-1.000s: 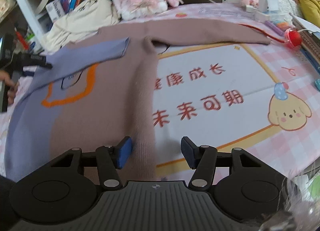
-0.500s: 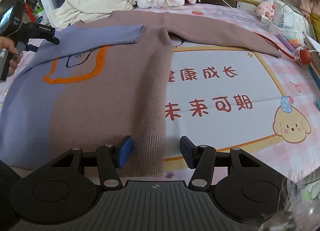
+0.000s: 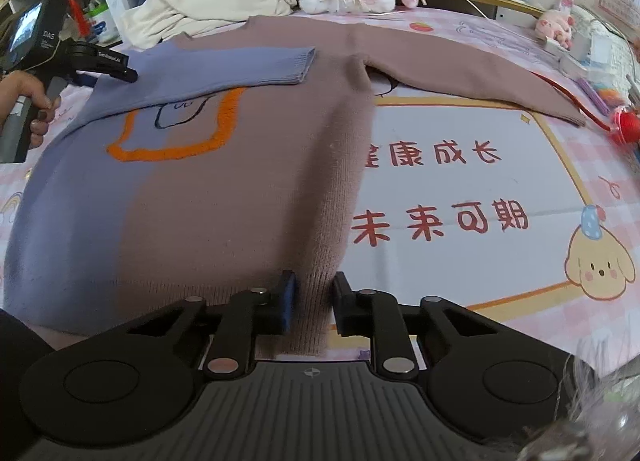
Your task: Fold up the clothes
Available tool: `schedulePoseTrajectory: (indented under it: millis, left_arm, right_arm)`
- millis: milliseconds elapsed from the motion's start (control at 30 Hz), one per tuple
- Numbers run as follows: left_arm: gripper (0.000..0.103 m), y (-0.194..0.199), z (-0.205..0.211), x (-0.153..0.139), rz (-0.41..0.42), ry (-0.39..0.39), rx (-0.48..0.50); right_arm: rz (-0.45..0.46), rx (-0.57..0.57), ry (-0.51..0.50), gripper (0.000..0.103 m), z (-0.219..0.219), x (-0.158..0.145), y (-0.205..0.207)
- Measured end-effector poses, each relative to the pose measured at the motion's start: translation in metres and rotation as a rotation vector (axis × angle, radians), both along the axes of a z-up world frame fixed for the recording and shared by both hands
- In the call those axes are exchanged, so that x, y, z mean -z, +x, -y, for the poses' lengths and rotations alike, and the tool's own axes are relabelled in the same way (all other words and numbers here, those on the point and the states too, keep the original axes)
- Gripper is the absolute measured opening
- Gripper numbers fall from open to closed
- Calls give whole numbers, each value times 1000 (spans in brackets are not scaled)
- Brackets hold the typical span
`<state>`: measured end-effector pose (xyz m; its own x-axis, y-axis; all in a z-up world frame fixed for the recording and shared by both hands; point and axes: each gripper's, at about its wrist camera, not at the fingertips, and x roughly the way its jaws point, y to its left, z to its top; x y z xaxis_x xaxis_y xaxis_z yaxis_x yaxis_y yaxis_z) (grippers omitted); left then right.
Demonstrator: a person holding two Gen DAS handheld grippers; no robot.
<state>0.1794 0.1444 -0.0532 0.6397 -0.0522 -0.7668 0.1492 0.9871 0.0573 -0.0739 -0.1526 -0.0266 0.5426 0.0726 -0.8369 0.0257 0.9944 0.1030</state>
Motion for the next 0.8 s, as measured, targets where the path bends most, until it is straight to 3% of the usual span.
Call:
schedulePoseTrajectory:
  millis: [33, 167, 467, 800]
  left_arm:
    - [29, 0, -1, 0, 1, 1, -6]
    - [22, 2, -4, -1, 3, 6, -25]
    - [22, 0, -17, -4, -7, 34, -81]
    - [23, -8, -36, -2, 15, -50, -150]
  right_arm:
    - [-2, 0, 1, 16, 0, 0, 1]
    - [1, 0, -19, 15, -3, 0, 4]
    - [40, -14, -79, 15, -5, 5, 14]
    - [33, -19, -70, 14, -3, 4, 12]
